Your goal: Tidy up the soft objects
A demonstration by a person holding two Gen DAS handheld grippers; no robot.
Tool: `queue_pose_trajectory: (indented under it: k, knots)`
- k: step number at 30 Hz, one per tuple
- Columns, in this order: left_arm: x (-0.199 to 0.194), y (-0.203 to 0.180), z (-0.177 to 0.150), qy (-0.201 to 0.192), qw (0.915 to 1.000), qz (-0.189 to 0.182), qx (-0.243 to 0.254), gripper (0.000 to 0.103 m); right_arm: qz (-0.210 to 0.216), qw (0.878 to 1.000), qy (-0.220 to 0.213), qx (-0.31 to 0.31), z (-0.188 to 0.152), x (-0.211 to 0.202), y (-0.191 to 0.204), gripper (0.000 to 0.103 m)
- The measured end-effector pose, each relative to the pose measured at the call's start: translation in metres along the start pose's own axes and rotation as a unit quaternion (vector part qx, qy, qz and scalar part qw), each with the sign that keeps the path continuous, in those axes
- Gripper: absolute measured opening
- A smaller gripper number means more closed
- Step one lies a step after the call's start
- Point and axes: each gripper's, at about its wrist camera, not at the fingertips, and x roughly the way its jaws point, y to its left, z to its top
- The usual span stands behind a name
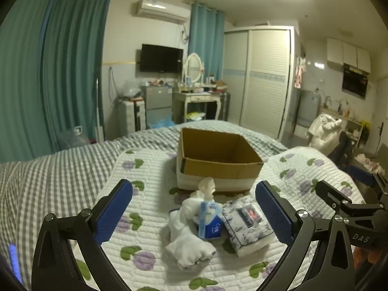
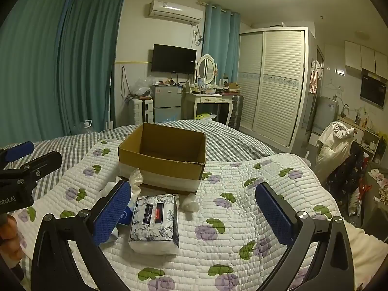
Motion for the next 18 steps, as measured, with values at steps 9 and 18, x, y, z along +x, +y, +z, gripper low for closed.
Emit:
queue_pose_trajectory:
  k: [9, 18]
  knots:
    - [-0.0004, -0.0007, -0.0004, 0.000, 1.0000, 0.002, -0.001, 0.103, 0.002, 1.000, -0.003, 0.001, -0.0007, 0.0025, 0.0000, 0.103]
    - [-0.0037, 0.0000, -0.0007, 0.000, 1.0000, 0.004, -0.002, 0.103, 0.003, 1.000, 0.001, 0.003, 0.0013, 0.0013, 0.0000, 0.103]
